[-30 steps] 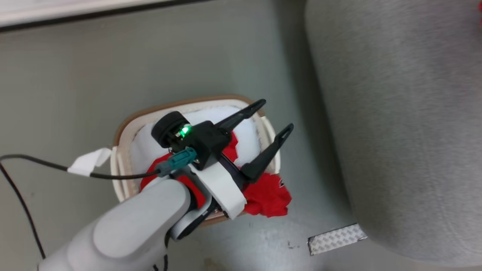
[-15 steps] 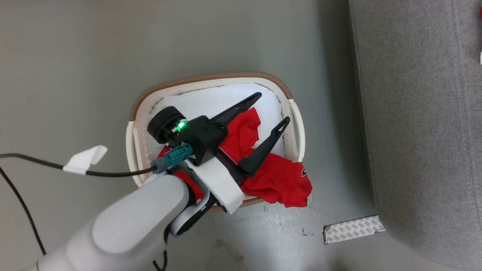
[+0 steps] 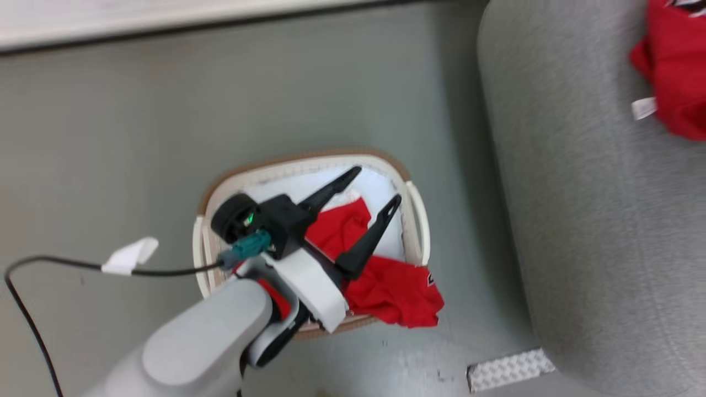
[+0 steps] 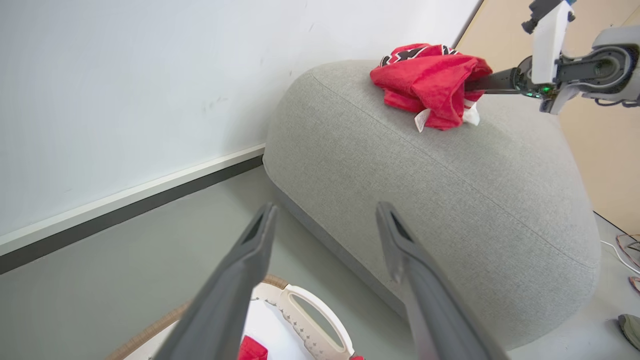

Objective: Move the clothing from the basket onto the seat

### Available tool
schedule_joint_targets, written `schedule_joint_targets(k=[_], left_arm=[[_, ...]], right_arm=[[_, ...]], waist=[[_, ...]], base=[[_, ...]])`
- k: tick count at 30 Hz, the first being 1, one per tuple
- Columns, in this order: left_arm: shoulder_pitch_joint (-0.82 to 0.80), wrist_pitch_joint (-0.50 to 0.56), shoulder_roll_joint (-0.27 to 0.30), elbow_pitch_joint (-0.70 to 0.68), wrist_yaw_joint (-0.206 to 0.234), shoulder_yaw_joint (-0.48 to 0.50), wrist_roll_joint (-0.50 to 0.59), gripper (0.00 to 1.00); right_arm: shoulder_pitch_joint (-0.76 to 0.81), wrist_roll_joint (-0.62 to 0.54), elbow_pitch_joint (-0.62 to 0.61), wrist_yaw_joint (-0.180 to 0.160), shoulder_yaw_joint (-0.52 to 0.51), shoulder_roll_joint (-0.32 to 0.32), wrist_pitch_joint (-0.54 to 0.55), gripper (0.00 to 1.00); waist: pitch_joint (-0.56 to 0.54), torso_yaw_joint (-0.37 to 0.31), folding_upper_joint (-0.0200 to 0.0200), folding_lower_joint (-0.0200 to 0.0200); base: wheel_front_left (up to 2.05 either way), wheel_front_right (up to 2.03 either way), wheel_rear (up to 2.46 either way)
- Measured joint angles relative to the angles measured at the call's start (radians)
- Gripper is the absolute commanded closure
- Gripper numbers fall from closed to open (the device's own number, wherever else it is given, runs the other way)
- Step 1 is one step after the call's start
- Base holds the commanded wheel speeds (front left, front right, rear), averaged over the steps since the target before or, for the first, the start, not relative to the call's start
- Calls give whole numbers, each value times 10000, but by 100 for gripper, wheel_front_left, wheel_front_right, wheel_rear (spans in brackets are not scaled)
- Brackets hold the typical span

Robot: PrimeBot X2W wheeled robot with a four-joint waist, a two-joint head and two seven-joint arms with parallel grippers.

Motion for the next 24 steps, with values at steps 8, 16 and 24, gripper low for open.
schedule_joint_targets(k=[8,16,24], left_arm=[[871,-353,-192,384,161,320,-462,0],[1832,-483,-376,558,454,1156,-681,0],[3478,-506,-148,228,1091,3110,-560,0]], right_arm=[[1036,-128,-1887,0,1484,-769,420,0],[2249,441,-4215,0,1567,-1277,-79,0],[4140,134,-5576,0,349,-500,-1918,0]], waist=[[-1633,-125,0,-2],[-3429,52,0,-3],[-4956,565,0,-5]], base=[[0,0,0],[0,0,0],[0,0,0]])
